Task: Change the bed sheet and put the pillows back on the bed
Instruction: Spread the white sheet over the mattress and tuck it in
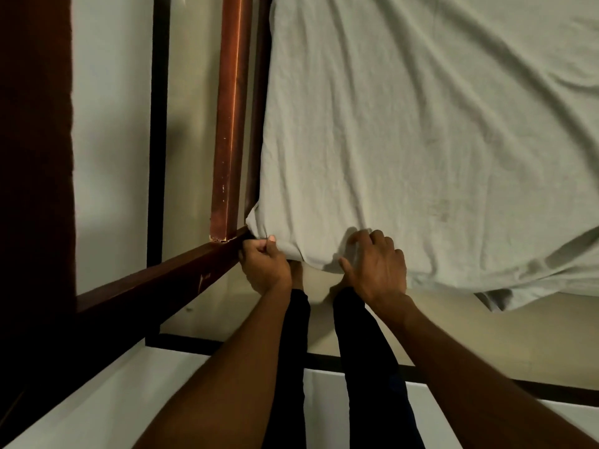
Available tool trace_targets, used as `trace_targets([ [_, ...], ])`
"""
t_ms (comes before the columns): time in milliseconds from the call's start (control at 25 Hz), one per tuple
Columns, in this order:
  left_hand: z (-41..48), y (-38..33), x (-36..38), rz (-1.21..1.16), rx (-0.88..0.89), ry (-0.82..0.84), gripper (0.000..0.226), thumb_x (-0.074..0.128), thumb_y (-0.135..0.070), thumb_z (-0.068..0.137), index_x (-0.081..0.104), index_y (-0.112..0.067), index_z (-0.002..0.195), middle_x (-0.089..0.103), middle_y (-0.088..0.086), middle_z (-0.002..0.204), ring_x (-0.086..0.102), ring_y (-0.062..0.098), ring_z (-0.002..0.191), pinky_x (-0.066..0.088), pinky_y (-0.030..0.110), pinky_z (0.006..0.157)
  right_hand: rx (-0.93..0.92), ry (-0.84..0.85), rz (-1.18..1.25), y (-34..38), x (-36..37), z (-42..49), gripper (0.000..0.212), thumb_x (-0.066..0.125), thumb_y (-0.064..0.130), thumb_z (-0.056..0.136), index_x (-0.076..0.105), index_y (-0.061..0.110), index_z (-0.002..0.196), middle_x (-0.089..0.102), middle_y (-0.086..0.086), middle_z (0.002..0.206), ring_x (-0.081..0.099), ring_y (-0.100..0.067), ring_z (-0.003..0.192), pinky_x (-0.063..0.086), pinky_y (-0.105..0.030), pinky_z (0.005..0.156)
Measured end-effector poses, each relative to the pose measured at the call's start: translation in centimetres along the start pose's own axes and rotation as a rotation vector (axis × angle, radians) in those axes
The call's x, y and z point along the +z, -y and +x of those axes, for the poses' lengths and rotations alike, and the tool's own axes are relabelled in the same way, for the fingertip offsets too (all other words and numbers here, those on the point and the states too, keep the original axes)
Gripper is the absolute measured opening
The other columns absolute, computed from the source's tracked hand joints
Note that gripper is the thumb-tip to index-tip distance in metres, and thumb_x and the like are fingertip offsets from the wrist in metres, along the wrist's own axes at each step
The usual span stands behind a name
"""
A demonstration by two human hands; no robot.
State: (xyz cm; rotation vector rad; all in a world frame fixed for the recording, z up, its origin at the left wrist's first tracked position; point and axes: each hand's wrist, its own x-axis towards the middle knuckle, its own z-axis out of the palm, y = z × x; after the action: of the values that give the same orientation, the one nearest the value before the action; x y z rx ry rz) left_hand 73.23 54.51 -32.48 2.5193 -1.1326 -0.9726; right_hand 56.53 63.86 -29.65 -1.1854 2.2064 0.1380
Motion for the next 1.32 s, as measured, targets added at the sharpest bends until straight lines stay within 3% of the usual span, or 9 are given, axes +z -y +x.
trace_targets([
  [80, -0.2, 0.3, 0.4, -0.049, -0.047, -0.055, 0.017, 0.066, -0.029, 0.101, 0.062, -0.012, 0.099, 0.071, 0.009, 0.106, 0.068, 0.031, 0.097, 0.042, 0.032, 0.073, -0.01, -0.027, 0.014, 0.0, 0.8, 0.9, 0.033, 0.071, 0.048, 0.091, 0.061, 0.023, 0.11, 0.061, -0.001, 0.105, 0.059, -0.024, 0.096, 0.052, -0.041, 0.079],
  [320, -0.1, 0.4, 0.3, -0.152, -0.33, -0.212, 0.035, 0.05, -0.028, 0.109, 0.063, 0.0, 0.125, 0.067, 0.021, 0.126, 0.065, 0.037, 0.116, 0.045, 0.034, 0.083, -0.087, -0.046, 0.178, 3.9, 1.4, 1.6, 0.009, 0.066, 0.025, 0.096, 0.069, 0.017, 0.096, 0.064, -0.004, 0.099, 0.059, -0.026, 0.095, 0.046, -0.038, 0.076],
  [440, 1.5, 1.4, -0.3, -0.251, -0.489, -0.254, 0.046, 0.059, -0.044, 0.101, 0.068, -0.001, 0.115, 0.074, 0.018, 0.114, 0.071, 0.035, 0.105, 0.055, 0.039, 0.084, -0.171, 0.022, 0.298, 7.6, 2.8, 1.2, 0.007, 0.064, 0.024, 0.096, 0.067, 0.017, 0.096, 0.063, -0.002, 0.099, 0.057, -0.024, 0.096, 0.05, -0.037, 0.08],
  [560, 1.7, 3.0, -0.5, -0.388, -0.584, -0.005, 0.047, 0.058, -0.056, 0.097, 0.071, -0.011, 0.101, 0.076, 0.01, 0.098, 0.074, 0.028, 0.083, 0.059, 0.038, 0.064, -0.176, -0.036, 0.279, 9.5, 3.9, 1.5, 0.008, 0.062, 0.026, 0.097, 0.064, 0.019, 0.101, 0.063, 0.0, 0.1, 0.056, -0.02, 0.094, 0.051, -0.036, 0.082],
  [680, 0.2, 2.9, -0.7, -0.545, -0.722, 0.413, 0.046, 0.057, -0.055, 0.102, 0.072, -0.012, 0.106, 0.078, 0.01, 0.101, 0.075, 0.029, 0.094, 0.061, 0.044, 0.084, -0.235, -0.004, 0.287, 9.0, 3.5, 1.3, 0.009, 0.059, 0.032, 0.098, 0.062, 0.024, 0.101, 0.064, 0.004, 0.099, 0.056, -0.016, 0.093, 0.051, -0.035, 0.084],
  [760, -0.2, 2.6, -0.1, -0.555, -0.705, 0.393, 0.046, 0.06, -0.053, 0.101, 0.073, -0.009, 0.099, 0.079, 0.01, 0.094, 0.076, 0.027, 0.09, 0.062, 0.046, 0.086, -0.242, 0.089, 0.367, 7.9, 2.8, 0.7, 0.009, 0.06, 0.034, 0.097, 0.063, 0.026, 0.096, 0.066, 0.007, 0.094, 0.06, -0.014, 0.087, 0.054, -0.037, 0.082],
  [880, -0.2, 2.0, 0.5, -0.505, -0.626, 0.155, 0.037, 0.065, -0.037, 0.102, 0.067, -0.009, 0.078, 0.071, 0.007, 0.074, 0.068, 0.022, 0.074, 0.059, 0.039, 0.075, 0.003, 0.175, 0.493, 5.3, 2.5, -1.0, 0.013, 0.058, 0.042, 0.098, 0.063, 0.031, 0.095, 0.07, 0.009, 0.093, 0.065, -0.012, 0.083, 0.057, -0.034, 0.075],
  [1080, 1.8, 2.8, -0.4, -0.426, -0.615, 0.033, 0.037, 0.053, -0.033, 0.108, 0.066, -0.007, 0.084, 0.067, 0.005, 0.074, 0.064, 0.016, 0.059, 0.053, 0.032, 0.059, 0.4, 0.089, 0.569, 1.1, 2.3, -2.0, 0.034, 0.048, 0.059, 0.099, 0.069, 0.033, 0.101, 0.073, 0.013, 0.095, 0.068, -0.014, 0.09, 0.054, -0.033, 0.078],
  [1320, 2.2, 2.8, -0.4, -0.462, -0.658, 0.079, 0.036, 0.05, -0.035, 0.109, 0.066, -0.006, 0.098, 0.069, 0.005, 0.085, 0.068, 0.017, 0.069, 0.057, 0.037, 0.073, 0.54, 0.232, 0.625, 1.4, 3.0, -2.7, 0.051, 0.049, 0.06, 0.099, 0.076, 0.02, 0.082, 0.073, 0.007, 0.078, 0.067, -0.015, 0.076, 0.059, -0.035, 0.078],
])
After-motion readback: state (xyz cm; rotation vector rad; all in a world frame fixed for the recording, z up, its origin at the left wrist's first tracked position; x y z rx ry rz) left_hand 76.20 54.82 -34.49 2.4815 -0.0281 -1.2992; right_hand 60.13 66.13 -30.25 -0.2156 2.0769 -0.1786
